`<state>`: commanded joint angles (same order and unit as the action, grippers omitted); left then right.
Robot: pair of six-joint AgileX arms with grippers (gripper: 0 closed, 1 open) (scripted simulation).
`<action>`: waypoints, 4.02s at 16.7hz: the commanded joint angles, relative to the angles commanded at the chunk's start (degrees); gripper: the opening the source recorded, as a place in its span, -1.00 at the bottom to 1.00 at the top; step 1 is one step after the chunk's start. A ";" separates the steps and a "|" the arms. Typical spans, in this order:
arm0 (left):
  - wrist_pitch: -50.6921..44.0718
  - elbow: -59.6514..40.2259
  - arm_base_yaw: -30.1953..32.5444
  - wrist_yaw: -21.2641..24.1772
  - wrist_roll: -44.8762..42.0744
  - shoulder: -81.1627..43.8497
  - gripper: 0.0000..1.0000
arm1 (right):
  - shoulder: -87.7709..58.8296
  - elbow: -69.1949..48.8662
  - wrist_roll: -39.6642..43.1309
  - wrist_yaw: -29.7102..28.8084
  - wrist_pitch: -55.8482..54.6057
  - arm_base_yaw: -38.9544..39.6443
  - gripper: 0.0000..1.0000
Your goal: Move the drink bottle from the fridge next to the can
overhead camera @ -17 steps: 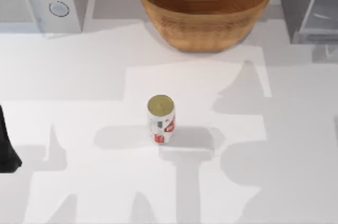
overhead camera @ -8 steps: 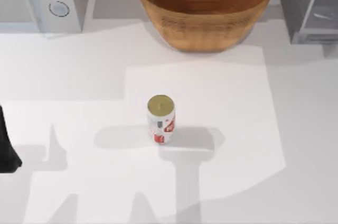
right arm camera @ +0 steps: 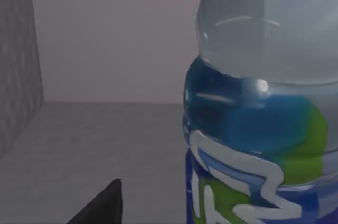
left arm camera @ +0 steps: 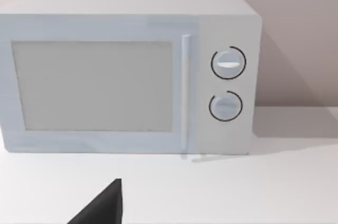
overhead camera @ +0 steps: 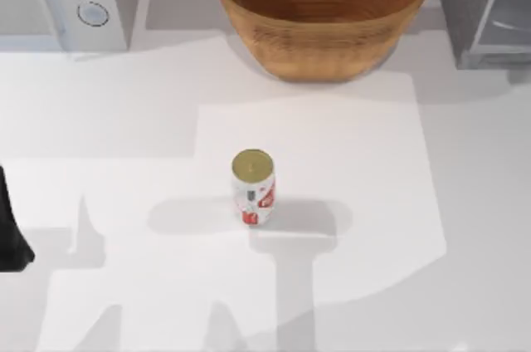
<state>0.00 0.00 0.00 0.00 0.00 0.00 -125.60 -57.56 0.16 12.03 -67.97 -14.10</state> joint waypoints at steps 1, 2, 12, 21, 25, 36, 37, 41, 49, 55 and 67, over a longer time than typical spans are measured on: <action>0.00 0.00 0.00 0.00 0.00 0.00 1.00 | -1.00 -1.94 0.01 -0.20 0.93 0.16 1.00; 0.00 0.00 0.00 0.00 0.00 0.00 1.00 | -2.06 -4.04 0.02 -0.40 1.97 0.35 1.00; 0.00 0.00 0.00 0.00 0.00 0.00 1.00 | -6.28 -12.83 0.06 -1.29 6.57 1.21 0.85; 0.00 0.00 0.00 0.00 0.00 0.00 1.00 | -6.28 -12.83 0.06 -1.29 6.57 1.21 -0.51; 0.00 0.00 0.00 0.00 0.00 0.00 1.00 | -6.28 -12.83 0.06 -1.29 6.57 1.21 -1.00; 0.00 0.00 0.00 0.00 0.00 0.00 1.00 | -4.05 -13.13 -0.02 -1.22 8.63 1.10 -1.00; 0.00 0.00 0.00 0.00 0.00 0.00 1.00 | -2.97 -13.31 -0.03 -1.23 10.07 1.08 -1.00; 0.00 0.00 0.00 0.00 0.00 0.00 1.00 | 1.03 -14.15 -0.09 -1.20 15.25 1.04 -1.00; 0.00 0.00 0.00 0.00 0.00 0.00 1.00 | 4.13 -9.89 -0.18 -0.50 13.54 0.25 -1.00; 0.00 0.00 0.00 0.00 0.00 0.00 1.00 | 16.15 11.76 -0.26 2.62 6.42 -2.47 -1.00; 0.00 0.00 0.00 0.00 0.00 0.00 1.00 | 22.00 21.45 -0.37 2.35 0.82 -1.96 -1.00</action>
<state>0.00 0.00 0.00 0.00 0.00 0.00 -103.59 -36.12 -0.21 14.38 -67.16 -16.06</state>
